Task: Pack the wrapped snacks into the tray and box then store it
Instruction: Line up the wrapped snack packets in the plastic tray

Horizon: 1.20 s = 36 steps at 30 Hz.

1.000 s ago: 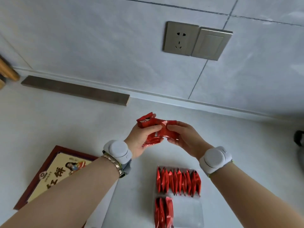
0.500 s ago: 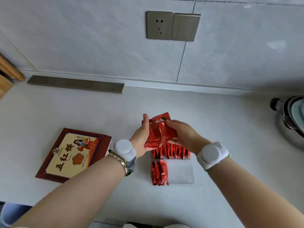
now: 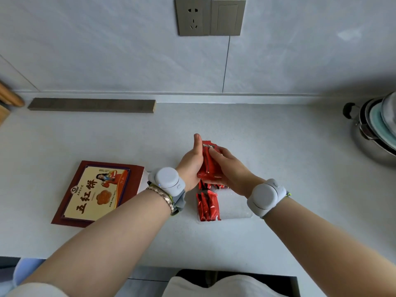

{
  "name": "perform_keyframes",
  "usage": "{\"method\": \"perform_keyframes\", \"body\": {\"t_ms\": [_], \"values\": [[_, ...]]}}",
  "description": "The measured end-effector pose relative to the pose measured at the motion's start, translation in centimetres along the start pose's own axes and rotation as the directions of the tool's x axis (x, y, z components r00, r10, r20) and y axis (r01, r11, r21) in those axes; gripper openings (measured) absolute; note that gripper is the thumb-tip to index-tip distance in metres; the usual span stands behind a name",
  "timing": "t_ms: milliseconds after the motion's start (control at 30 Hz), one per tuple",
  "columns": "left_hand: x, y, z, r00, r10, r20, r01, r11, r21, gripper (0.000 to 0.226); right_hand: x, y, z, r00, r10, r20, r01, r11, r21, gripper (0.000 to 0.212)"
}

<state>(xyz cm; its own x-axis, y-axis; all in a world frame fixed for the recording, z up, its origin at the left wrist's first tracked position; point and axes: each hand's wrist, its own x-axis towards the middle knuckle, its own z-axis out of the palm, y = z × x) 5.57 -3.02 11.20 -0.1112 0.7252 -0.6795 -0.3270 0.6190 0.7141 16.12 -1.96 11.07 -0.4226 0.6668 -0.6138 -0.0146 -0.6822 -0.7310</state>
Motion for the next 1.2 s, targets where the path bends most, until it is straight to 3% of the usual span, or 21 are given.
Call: {"method": "perform_keyframes", "body": {"t_ms": [167,333,500,667,767,833,900,967,1000,1200], "values": [[0.2,-1.2,0.4,1.0,-0.008,0.0,0.008,0.998,0.067,0.068,-0.6,0.4,-1.1,0.998,0.009,0.055,-0.01,0.999,0.033,0.044],[0.5,-1.6,0.2,0.968,-0.206,0.145,0.202,0.978,0.046,0.071,-1.0,1.0,-2.5,0.999,0.01,0.047,-0.01,1.0,-0.01,0.03],[0.9,-1.6,0.0,0.914,-0.319,0.25,0.293,0.946,0.135,0.067,-1.1,1.4,-3.0,0.996,0.014,0.088,-0.015,1.0,0.008,0.04],[1.1,-1.9,-0.1,0.908,-0.37,0.195,0.315,0.912,0.261,0.052,-0.9,2.0,-3.3,0.997,0.026,0.069,-0.025,1.0,-0.006,0.026],[1.4,-2.4,-0.4,0.974,-0.218,0.059,0.194,0.94,0.28,0.05,-0.6,2.5,-3.9,0.996,-0.042,-0.084,0.028,0.985,-0.168,0.027],[1.8,-3.3,-1.4,0.996,-0.009,-0.093,0.054,0.864,0.501,0.062,-0.4,3.2,-5.0,0.964,-0.142,-0.224,0.036,0.906,-0.422,0.032],[2.1,-4.4,-2.6,0.982,0.092,-0.166,0.052,0.708,0.704,0.058,-0.6,4.1,-5.9,0.945,-0.223,-0.24,0.025,0.778,-0.628,0.033],[2.0,-5.6,-3.3,0.987,-0.024,-0.157,0.128,0.704,0.698,0.028,-0.6,5.2,-6.4,0.951,-0.241,-0.195,0.016,0.667,-0.745,0.03],[2.0,-6.2,-3.4,0.983,-0.099,-0.157,0.179,0.724,0.666,0.024,-0.4,5.9,-6.5,0.953,-0.245,-0.177,0.009,0.609,-0.793,0.029],[2.3,-8.1,-4.5,0.972,-0.171,-0.16,0.232,0.803,0.55,0.028,1.0,8.3,-5.5,0.955,-0.268,-0.126,-0.093,0.134,-0.987,0.041]]}}
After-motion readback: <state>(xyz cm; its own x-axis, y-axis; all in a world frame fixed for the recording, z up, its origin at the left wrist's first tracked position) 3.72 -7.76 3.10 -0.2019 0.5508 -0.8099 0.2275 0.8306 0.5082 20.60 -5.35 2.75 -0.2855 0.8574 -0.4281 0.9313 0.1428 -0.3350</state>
